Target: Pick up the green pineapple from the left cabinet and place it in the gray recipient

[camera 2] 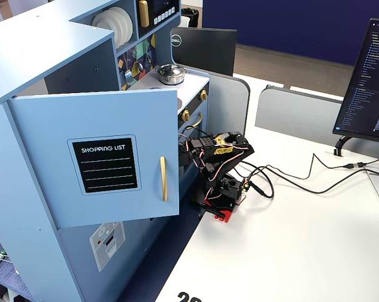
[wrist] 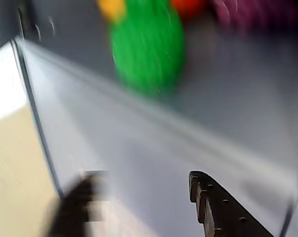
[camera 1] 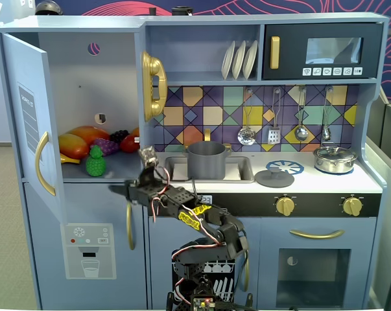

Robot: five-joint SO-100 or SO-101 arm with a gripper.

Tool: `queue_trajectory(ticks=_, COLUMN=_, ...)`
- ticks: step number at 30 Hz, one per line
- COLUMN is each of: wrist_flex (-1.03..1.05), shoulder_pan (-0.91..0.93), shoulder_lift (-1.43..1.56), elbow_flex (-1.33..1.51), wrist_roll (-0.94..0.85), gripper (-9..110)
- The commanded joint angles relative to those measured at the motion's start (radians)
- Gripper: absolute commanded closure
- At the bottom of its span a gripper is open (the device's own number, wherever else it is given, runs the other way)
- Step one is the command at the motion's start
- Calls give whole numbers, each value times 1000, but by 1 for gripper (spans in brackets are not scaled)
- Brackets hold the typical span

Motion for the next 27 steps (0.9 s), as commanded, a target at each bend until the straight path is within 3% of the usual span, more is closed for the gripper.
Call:
queue_trajectory(ticks=1, wrist_flex=-81, shoulder_pan=-18, shoulder_lift=-51, elbow_flex=-109, wrist_roll=-20, gripper=73)
queue_trajectory(ticks=6, wrist_flex=-215, shoulder_pan=14, shoulder_lift=-132, elbow_flex=-114, wrist_roll=5, gripper=59)
queue_trajectory(ticks=27, wrist_flex=-445, shoulder_pan=18, shoulder_lift=-514, elbow_flex=-342, wrist_roll=12, gripper=56)
